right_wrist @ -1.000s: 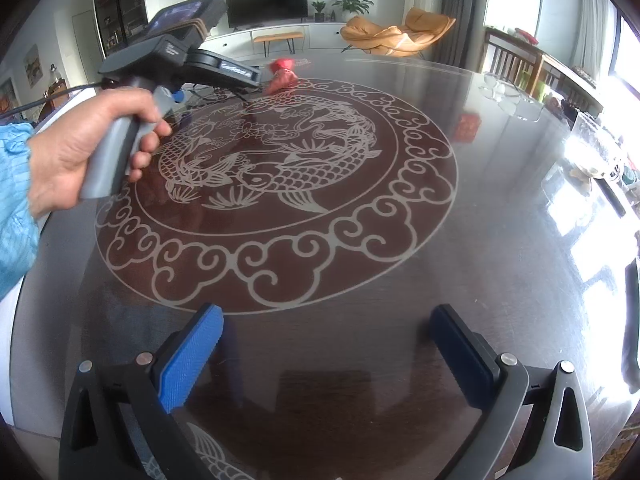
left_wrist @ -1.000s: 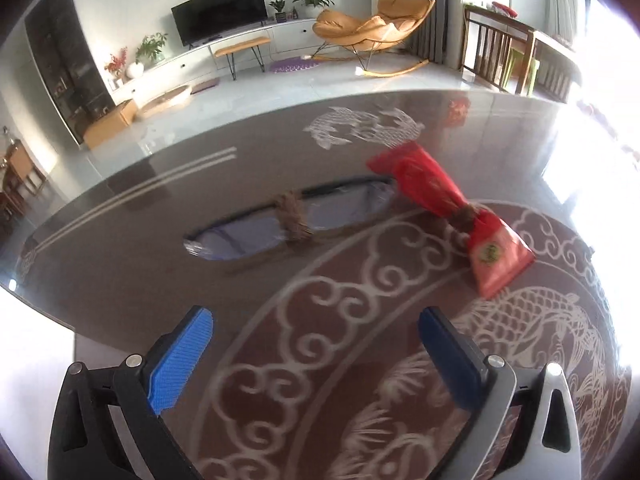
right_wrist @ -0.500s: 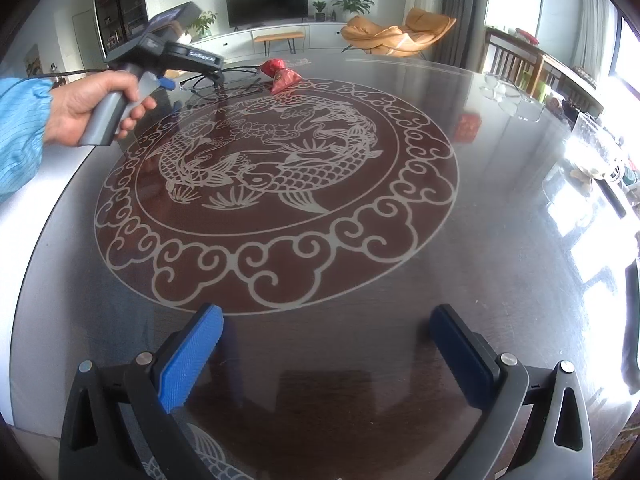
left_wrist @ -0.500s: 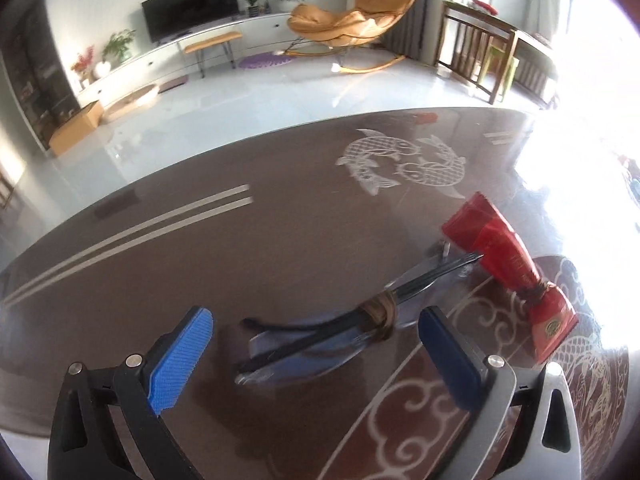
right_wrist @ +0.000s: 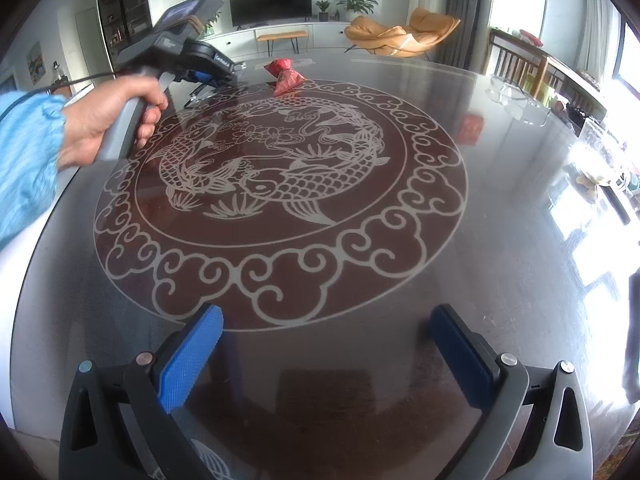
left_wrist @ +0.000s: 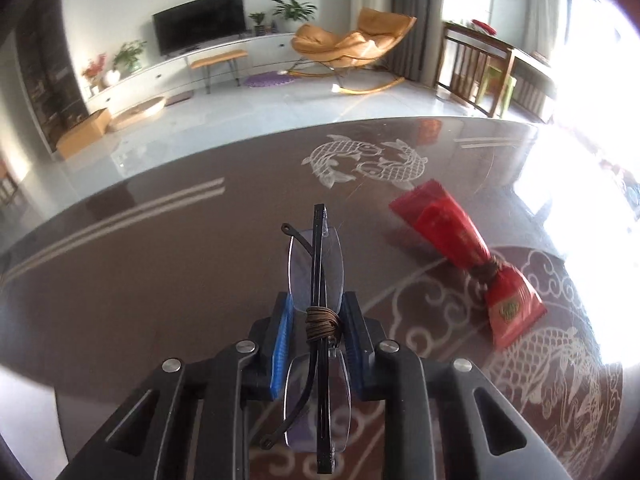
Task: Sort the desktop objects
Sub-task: 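Grasp the red snack packet with the right gripper while the left holds the glasses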
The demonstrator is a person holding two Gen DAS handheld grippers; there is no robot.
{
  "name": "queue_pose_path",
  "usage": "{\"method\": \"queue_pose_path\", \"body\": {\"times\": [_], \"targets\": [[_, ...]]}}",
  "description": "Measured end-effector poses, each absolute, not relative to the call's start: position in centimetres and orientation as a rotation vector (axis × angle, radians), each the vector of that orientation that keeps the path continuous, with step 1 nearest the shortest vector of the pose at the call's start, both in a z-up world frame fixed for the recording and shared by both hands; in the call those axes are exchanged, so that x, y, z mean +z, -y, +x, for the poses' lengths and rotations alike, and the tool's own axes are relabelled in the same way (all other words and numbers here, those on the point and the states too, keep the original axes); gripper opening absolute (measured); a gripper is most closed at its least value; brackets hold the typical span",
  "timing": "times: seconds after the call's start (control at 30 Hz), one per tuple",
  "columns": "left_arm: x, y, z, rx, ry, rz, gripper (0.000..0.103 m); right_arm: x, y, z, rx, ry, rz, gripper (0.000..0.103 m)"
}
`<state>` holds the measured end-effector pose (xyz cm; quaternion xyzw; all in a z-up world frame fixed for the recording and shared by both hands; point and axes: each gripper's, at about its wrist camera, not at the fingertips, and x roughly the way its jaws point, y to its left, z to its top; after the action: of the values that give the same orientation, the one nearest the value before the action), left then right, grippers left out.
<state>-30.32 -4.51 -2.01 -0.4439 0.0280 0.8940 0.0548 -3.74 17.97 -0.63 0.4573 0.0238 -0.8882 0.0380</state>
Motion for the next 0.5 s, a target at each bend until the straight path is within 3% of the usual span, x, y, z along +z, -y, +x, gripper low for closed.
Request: {"method": "queue_pose_path", "body": {"times": [0.5], "targets": [[-2.6, 6.1, -13.4, 2.874, 0.022, -1.395, 0.025, -0.6, -18.0, -3.8, -2.713, -0.037, 1.385, 0.103]]}}
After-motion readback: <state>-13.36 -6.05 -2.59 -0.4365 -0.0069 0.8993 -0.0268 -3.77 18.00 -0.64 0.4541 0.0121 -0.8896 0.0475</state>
